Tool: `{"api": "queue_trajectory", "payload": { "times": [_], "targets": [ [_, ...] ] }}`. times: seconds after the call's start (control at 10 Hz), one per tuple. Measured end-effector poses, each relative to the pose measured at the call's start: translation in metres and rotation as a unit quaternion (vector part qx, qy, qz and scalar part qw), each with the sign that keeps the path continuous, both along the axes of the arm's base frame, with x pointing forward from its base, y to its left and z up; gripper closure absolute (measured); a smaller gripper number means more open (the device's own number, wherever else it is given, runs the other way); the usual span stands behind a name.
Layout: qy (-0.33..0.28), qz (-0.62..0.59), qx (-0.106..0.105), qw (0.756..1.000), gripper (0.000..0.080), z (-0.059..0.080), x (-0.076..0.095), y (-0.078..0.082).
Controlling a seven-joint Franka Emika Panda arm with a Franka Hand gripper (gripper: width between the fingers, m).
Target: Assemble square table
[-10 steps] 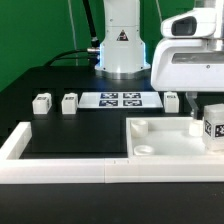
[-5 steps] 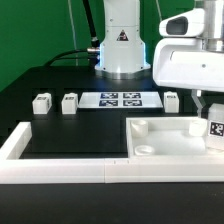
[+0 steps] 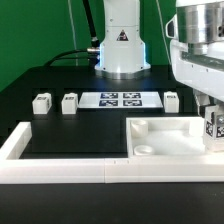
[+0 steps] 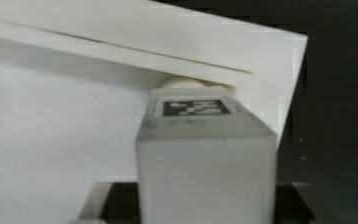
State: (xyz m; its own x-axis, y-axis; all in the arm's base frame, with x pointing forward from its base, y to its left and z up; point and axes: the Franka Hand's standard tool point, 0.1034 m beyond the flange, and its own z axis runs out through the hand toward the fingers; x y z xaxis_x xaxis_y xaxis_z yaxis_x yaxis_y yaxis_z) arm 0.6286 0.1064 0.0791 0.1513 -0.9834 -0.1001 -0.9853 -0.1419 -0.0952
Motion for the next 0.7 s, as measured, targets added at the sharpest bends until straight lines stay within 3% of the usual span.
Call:
{"api": "queue_trajectory", "payload": {
  "times": [0.1,0.2,0.3,0.4,0.5,0.6,0.7],
  "targets": [
    [0.000,0.001,0.000,1.000,0.0509,0.000,0.000,0.000],
    [-0.002,0.018,-0.002,1.000,0.0428,-0.001,0.000,0.000],
    [-0.003,0.037,-0.007,0.999,0.0428,-0.001,0.000,0.001],
    [-0.010,0.147,-0.033,0.989,0.0245,-0.001,0.000,0.005],
    [-0.017,0.268,-0.054,0.962,0.0169,-0.003,-0.001,0.011],
    [-0.018,0.261,-0.048,0.964,0.0156,-0.003,-0.001,0.009],
    [-0.021,0.305,-0.054,0.951,0.0156,-0.003,0.000,0.007]
  ]
}}
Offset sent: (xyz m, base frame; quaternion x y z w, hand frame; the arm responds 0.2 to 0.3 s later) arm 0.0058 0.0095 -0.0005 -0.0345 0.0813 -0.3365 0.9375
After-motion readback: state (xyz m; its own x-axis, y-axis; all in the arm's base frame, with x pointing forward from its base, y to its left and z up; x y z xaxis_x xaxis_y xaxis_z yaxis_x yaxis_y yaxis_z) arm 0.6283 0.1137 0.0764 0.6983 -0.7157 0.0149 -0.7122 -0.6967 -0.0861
